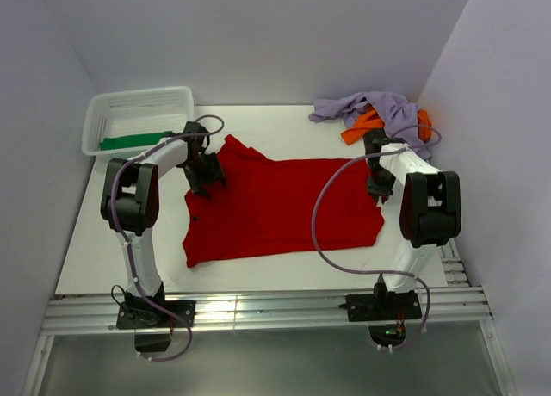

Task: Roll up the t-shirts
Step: Fold the tshirt

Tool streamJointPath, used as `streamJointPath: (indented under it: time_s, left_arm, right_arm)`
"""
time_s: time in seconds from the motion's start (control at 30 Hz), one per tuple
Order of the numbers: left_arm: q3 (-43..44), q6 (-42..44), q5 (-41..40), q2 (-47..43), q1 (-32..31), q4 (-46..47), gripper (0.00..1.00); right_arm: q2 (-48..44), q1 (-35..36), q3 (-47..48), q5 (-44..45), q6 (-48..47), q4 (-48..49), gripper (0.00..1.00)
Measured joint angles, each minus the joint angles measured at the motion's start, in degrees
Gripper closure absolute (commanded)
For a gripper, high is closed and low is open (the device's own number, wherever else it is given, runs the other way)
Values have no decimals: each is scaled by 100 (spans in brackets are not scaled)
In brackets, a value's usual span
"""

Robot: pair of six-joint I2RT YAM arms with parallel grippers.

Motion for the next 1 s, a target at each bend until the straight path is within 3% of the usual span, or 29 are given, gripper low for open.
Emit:
streamJointPath:
  time_s: [0.3, 0.4, 0.57, 1.0]
  left_arm:
    - [133, 76, 0, 17, 0, -140, 33]
    - [219, 94, 7, 70, 0, -229, 33]
    - [295, 118, 9, 122, 0, -315, 33]
    - [328, 140, 17, 157, 0, -348, 33]
  right_arm:
    - [-376, 490, -107, -494, -170, 352, 67]
    - [-376, 748, -179, -549, -208, 389, 58]
    - [-356, 1047, -214, -581, -240, 439, 57]
    - [101, 1287, -249, -442, -258, 485, 72]
